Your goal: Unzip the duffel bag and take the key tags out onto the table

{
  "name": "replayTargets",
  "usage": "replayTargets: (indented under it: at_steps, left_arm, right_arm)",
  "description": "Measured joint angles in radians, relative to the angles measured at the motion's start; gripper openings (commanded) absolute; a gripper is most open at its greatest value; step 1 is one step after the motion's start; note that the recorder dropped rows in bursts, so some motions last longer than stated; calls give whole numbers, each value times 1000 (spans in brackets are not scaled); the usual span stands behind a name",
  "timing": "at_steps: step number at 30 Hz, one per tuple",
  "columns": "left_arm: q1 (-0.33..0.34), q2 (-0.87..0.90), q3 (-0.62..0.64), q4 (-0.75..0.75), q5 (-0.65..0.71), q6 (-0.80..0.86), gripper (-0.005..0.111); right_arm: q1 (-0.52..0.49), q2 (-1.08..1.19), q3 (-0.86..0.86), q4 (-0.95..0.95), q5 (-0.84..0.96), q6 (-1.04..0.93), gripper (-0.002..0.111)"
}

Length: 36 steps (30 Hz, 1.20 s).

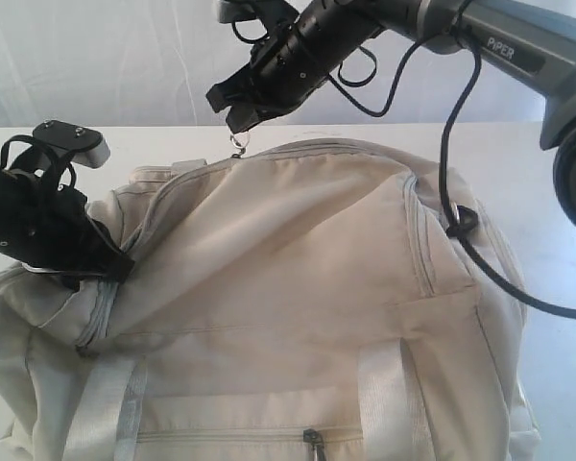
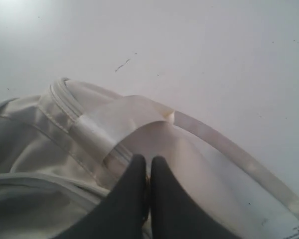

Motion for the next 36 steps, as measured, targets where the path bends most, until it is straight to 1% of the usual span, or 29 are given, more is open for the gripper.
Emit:
replayTargets:
  at_steps: [10, 19, 22, 26, 32, 36]
  left_arm:
    - [0, 0, 0, 0, 4, 0, 0]
    - [0, 0, 0, 0, 9, 0, 0]
    - [0, 0, 0, 0, 9, 0, 0]
    - [0, 0, 0, 0, 9, 0, 0]
    - [0, 0, 0, 0, 10, -4, 0]
    - [0, 0, 0, 0, 18, -8, 0]
  right_arm:
    - [-68, -25, 0, -54, 86, 36, 0]
    - [-172, -97, 0, -118, 214, 45, 0]
    - [-188, -119, 4, -134, 220, 45, 0]
    - [-219, -180, 88, -143, 222, 45, 0]
    - [-288, -332, 334, -157, 192, 45, 0]
    - [-322, -415, 444, -159, 150, 45, 0]
